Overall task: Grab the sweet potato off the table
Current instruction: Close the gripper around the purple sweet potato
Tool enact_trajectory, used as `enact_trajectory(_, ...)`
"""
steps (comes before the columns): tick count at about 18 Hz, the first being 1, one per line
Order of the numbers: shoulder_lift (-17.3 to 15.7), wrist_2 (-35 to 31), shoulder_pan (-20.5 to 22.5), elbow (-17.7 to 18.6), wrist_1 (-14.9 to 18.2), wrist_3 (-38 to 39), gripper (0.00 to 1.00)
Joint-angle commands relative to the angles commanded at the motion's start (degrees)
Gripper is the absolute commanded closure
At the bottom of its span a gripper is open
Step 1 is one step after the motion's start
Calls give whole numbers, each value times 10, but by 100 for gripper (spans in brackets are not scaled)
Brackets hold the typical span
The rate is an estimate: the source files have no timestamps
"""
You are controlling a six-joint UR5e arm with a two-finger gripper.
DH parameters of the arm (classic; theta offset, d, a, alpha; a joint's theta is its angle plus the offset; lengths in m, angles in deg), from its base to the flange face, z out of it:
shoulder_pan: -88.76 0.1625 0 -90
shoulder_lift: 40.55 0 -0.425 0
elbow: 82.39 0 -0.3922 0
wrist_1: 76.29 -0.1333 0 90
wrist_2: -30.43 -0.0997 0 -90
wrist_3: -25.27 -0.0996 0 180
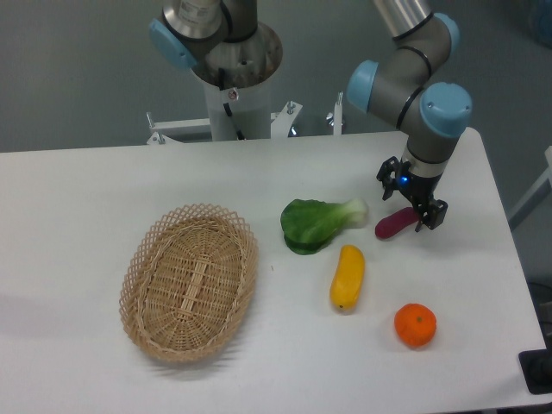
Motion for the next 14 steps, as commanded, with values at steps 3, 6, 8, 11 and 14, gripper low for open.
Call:
enact_trajectory(3,7,0,-1,11,-32,-1,1)
enact_trajectory(6,8,0,-1,11,-41,-1,33)
enact_trajectory(8,9,0,-1,10,-41,-1,49)
enact_trajectory(11,8,0,-1,5,-41,-2,65)
enact_trajectory(14,7,0,-1,2,-41,-3,74)
